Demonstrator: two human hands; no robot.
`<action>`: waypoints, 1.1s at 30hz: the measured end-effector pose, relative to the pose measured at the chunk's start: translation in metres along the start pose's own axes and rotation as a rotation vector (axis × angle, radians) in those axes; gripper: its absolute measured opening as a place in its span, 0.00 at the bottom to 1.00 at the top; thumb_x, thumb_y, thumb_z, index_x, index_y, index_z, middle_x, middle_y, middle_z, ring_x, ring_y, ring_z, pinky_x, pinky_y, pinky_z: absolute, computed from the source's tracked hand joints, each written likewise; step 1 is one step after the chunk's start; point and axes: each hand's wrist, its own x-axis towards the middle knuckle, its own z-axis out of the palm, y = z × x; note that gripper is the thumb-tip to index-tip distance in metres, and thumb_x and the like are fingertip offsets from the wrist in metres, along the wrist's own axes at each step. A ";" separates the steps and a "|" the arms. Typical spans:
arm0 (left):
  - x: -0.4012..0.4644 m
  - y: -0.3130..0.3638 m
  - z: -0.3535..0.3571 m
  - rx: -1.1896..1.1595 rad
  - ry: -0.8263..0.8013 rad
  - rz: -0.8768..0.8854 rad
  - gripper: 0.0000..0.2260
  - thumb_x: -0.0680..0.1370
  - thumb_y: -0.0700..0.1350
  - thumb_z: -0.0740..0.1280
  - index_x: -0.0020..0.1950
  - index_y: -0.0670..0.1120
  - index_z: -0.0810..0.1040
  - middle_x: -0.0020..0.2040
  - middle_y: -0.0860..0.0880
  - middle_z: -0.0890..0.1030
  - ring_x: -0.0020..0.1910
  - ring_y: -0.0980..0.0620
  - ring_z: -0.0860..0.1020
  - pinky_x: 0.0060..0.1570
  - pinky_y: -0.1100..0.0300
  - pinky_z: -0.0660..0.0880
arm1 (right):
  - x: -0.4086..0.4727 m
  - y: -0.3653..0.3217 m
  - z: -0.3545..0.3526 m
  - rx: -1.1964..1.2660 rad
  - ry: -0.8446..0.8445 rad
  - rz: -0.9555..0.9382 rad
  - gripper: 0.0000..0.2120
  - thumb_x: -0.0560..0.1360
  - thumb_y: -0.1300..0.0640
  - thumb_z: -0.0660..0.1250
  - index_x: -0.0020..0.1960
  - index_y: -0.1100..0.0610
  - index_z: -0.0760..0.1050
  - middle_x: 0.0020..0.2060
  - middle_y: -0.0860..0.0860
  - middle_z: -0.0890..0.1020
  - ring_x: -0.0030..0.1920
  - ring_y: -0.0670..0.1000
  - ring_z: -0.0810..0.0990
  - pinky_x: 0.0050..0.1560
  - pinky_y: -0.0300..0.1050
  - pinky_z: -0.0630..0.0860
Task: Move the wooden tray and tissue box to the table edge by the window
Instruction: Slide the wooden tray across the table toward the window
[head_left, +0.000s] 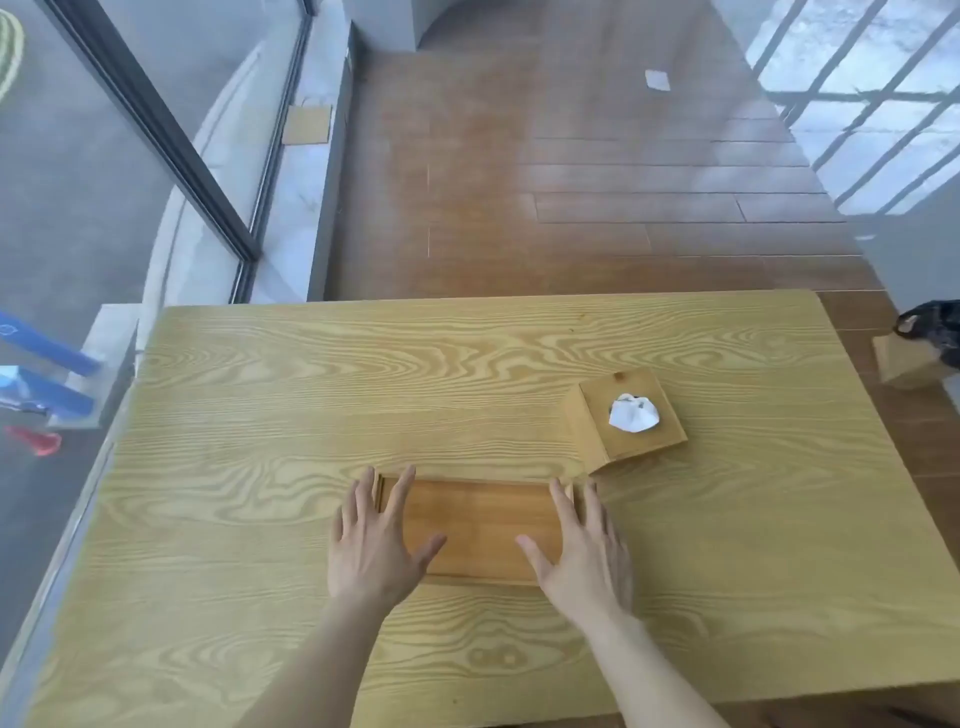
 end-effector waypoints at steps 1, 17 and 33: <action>0.001 -0.001 0.002 -0.016 -0.040 -0.013 0.41 0.72 0.73 0.61 0.80 0.65 0.45 0.83 0.44 0.49 0.81 0.43 0.50 0.77 0.45 0.58 | 0.002 0.000 0.002 0.018 -0.042 0.024 0.40 0.76 0.30 0.59 0.81 0.41 0.47 0.82 0.57 0.53 0.79 0.59 0.60 0.74 0.55 0.66; -0.004 0.003 0.023 -0.171 -0.026 -0.219 0.40 0.68 0.60 0.77 0.75 0.62 0.62 0.76 0.44 0.62 0.75 0.44 0.62 0.66 0.47 0.71 | 0.002 -0.003 0.023 0.046 -0.094 0.114 0.32 0.76 0.39 0.67 0.78 0.47 0.64 0.64 0.52 0.70 0.62 0.53 0.72 0.58 0.46 0.75; -0.032 -0.086 -0.014 -0.352 0.226 -0.475 0.39 0.65 0.55 0.80 0.73 0.62 0.67 0.73 0.45 0.64 0.72 0.43 0.64 0.64 0.44 0.73 | 0.024 -0.115 0.016 -0.046 -0.084 -0.228 0.31 0.77 0.38 0.65 0.77 0.47 0.66 0.63 0.52 0.68 0.63 0.54 0.71 0.55 0.48 0.77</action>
